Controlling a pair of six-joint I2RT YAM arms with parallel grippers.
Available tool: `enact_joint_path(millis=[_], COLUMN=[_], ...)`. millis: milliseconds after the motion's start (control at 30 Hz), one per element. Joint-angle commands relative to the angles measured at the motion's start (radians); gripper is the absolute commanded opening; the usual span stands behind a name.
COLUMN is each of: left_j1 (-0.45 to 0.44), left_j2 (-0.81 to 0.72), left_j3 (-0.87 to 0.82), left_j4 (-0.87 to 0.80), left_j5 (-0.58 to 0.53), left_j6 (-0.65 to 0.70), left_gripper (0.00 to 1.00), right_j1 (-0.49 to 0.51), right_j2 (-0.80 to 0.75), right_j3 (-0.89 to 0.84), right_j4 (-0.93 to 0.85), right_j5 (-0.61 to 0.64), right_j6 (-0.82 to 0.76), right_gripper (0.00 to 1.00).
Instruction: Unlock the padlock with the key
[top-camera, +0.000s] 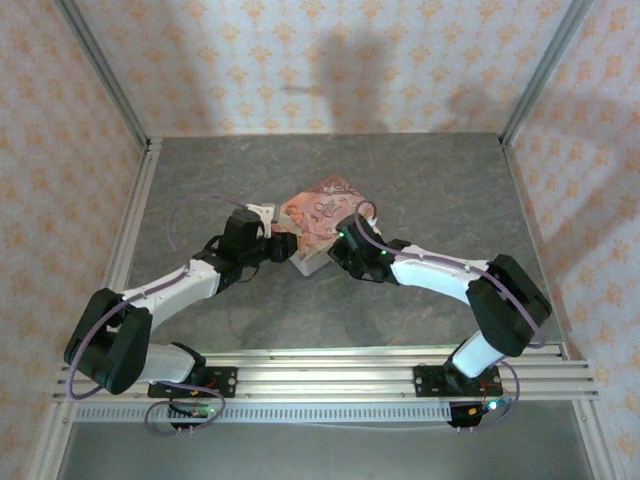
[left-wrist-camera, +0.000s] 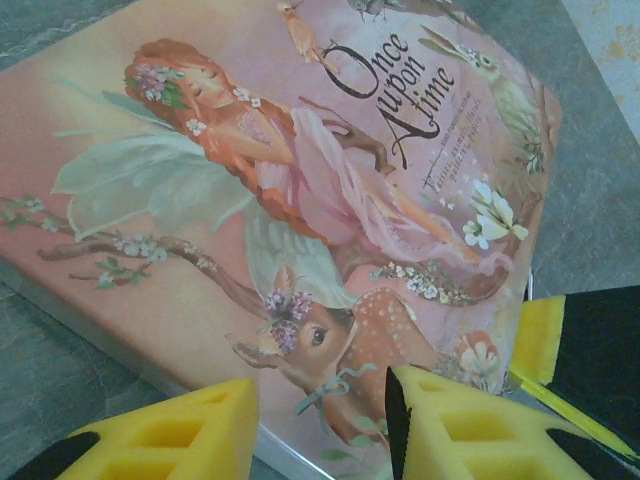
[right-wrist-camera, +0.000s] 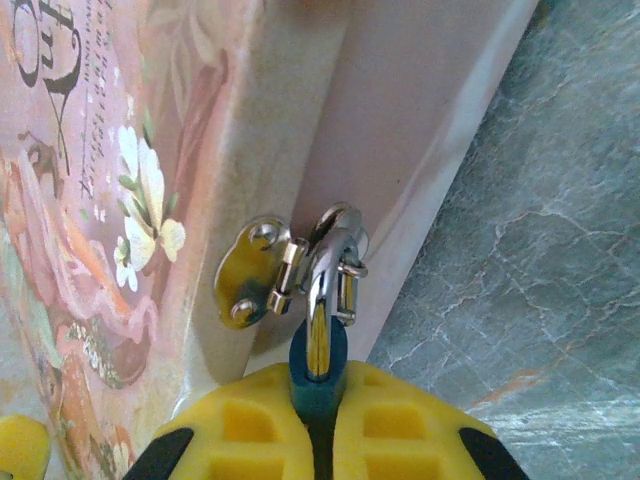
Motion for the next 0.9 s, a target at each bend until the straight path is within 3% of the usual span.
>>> enact_joint_path(millis=[0, 167, 600, 867], left_j1=[0.006, 0.005, 0.005, 0.006], left_j2=[0.009, -0.006, -0.034, -0.069], left_j3=[0.021, 0.006, 0.004, -0.011], left_j4=[0.011, 0.01, -0.019, -0.026], left_j5=[0.022, 0.02, 0.025, 0.011], left_j6=[-0.011, -0.008, 0.005, -0.003], left_gripper=[0.4, 0.39, 0.4, 0.4], right_j1=[0.006, 0.004, -0.054, -0.076], right_j2=[0.015, 0.046, 0.075, 0.162], right_j3=[0.073, 0.067, 0.085, 0.234], right_j4=[-0.08, -0.019, -0.186, -0.488], right_j5=[0.084, 0.0, -0.098, -0.051], right_j6=[0.021, 0.037, -0.069, -0.24], right_gripper=[0.0, 0.0, 0.0, 0.0])
